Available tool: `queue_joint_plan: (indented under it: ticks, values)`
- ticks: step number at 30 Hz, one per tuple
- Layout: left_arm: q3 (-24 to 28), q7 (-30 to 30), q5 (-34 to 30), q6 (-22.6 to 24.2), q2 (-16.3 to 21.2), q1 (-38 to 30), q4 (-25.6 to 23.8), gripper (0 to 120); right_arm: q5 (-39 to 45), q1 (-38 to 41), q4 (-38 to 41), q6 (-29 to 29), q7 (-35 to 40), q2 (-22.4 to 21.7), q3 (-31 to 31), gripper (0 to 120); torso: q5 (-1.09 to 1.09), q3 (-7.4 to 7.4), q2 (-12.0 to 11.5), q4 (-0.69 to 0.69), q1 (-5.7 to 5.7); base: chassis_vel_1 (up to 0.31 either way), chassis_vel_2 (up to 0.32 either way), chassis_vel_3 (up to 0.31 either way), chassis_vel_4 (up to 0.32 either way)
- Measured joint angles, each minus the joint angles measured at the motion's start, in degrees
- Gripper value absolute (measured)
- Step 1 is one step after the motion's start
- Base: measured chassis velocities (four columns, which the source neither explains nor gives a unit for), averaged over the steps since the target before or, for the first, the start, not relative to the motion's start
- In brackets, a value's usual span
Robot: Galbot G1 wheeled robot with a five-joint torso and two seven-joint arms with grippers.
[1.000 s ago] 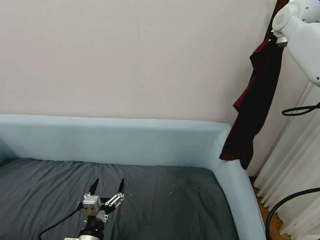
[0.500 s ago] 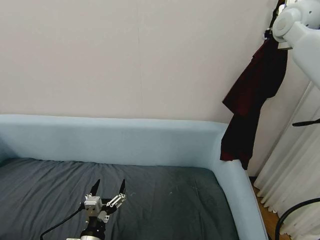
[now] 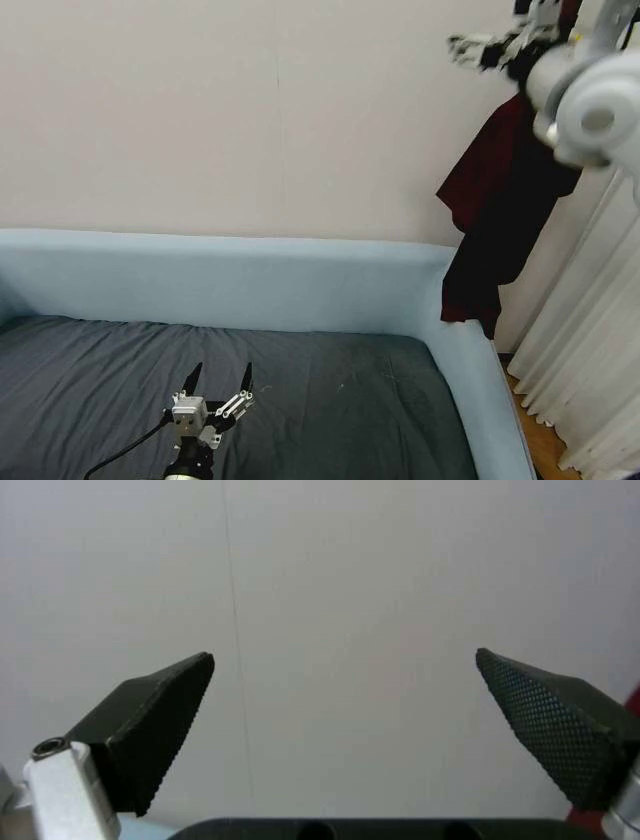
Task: Pick up the clothes from the sofa and hang them on the clothes hanger.
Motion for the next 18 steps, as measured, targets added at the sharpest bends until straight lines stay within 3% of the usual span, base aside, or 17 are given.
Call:
queue_joint_plan:
  ticks: [1,6,7,11,12,16,17,18]
  values:
    - [0.0,0.0,0.0,0.0,0.0,0.0,0.0,100,0.0,0.0,0.0,0.0,0.0,0.0,0.0,100,0.00,0.00,0.0,0.00,0.00,0.000,0.000,0.000,0.000]
    - [-0.8,1.1,0.5,-1.7,-1.1,0.6,1.2,100,-10.6,-30.5,8.4,3.2,-3.4,-2.9,15.6,100,0.02,0.01,0.0,-0.01,0.01,0.000,0.000,0.000,0.000]
    - [-0.8,1.1,0.5,-1.7,-1.1,0.6,1.2,100,-10.6,-30.5,8.4,3.2,-3.4,-2.9,15.6,100,0.02,0.01,0.0,-0.01,0.01,0.000,0.000,0.000,0.000]
    - [-0.8,1.5,1.0,-2.1,-1.5,0.5,1.6,100,-22.7,-57.4,14.1,5.1,-4.5,-2.8,31.6,100,0.02,0.00,0.0,-0.03,0.01,0.000,0.000,0.000,0.000]
    - [-0.8,1.5,1.0,-2.1,-1.5,0.5,1.6,100,-22.7,-57.4,14.1,5.1,-4.5,-2.8,31.6,100,0.02,0.00,0.0,-0.03,0.01,0.000,0.000,0.000,0.000]
    - [-1.7,1.6,1.0,-2.7,-1.6,0.6,1.6,100,-37.2,-84.6,19.3,6.7,-7.5,4.5,51.1,100,0.01,0.00,0.0,-0.03,0.01,0.000,0.000,0.000,0.000]
    - [-2.0,1.6,1.0,-2.8,-1.6,0.7,1.5,100,-40.5,-90.0,20.3,7.4,-8.8,6.9,54.5,100,0.00,-0.01,0.0,-0.04,0.00,0.000,0.000,0.000,0.000]
    - [-2.0,1.6,1.0,-2.8,-1.6,0.7,1.5,100,-40.5,-90.0,20.3,7.4,-8.8,6.9,54.5,100,0.00,-0.01,0.0,-0.04,0.00,0.000,0.000,0.000,0.000]
